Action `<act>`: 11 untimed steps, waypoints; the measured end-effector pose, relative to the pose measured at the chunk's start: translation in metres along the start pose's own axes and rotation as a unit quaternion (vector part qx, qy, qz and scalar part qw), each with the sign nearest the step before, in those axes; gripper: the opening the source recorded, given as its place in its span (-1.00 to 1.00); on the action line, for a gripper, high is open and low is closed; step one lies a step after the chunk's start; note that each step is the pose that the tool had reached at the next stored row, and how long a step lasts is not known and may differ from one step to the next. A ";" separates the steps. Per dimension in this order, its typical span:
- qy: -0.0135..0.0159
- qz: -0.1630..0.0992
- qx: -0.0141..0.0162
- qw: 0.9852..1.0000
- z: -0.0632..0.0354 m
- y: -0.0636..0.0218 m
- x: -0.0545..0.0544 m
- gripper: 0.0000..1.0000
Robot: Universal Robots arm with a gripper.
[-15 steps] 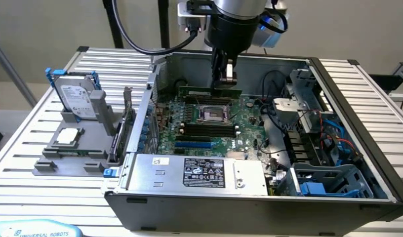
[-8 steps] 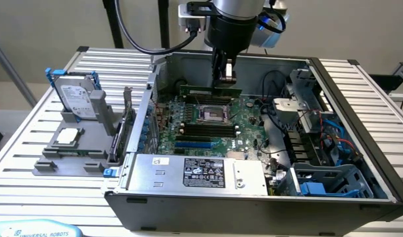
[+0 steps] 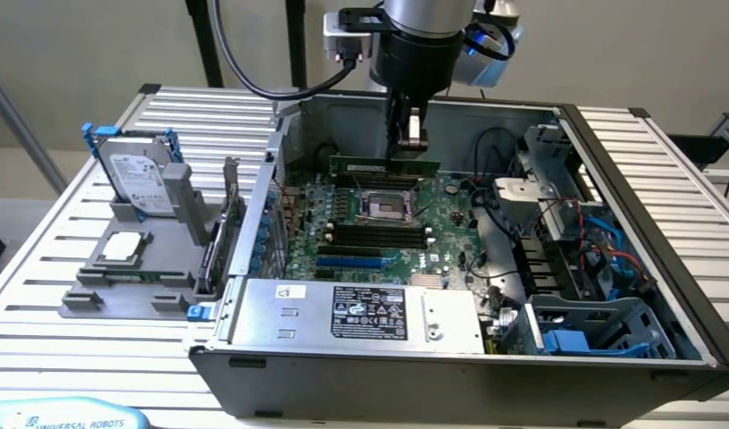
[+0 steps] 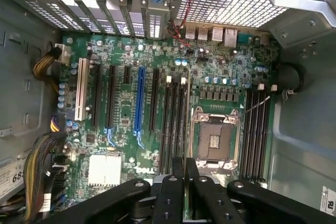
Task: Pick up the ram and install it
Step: 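Pick up the ram and move it above insertion slot, then insert the ram into the slot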
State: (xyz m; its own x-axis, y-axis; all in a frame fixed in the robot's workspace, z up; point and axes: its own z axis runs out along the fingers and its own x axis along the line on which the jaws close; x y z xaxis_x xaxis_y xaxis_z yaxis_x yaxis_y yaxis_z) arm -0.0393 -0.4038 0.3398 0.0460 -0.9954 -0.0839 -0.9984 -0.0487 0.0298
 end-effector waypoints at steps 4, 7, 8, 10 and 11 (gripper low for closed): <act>0.000 0.002 0.001 1.000 0.0010 -0.0001 0.000 -0.73; 0.000 0.002 0.001 1.000 0.0011 0.0000 0.000 -0.73; 0.000 0.002 0.001 1.000 0.0011 -0.0001 0.000 -0.73; 0.000 0.002 0.001 1.000 0.0011 -0.0001 0.000 -0.73; 0.000 0.002 0.001 1.000 0.0011 -0.0001 0.000 -0.73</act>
State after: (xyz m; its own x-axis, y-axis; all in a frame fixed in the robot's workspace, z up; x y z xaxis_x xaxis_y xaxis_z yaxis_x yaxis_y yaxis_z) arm -0.0393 -0.4036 0.3387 0.0429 -0.9956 -0.0829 -0.9986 -0.0453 0.0274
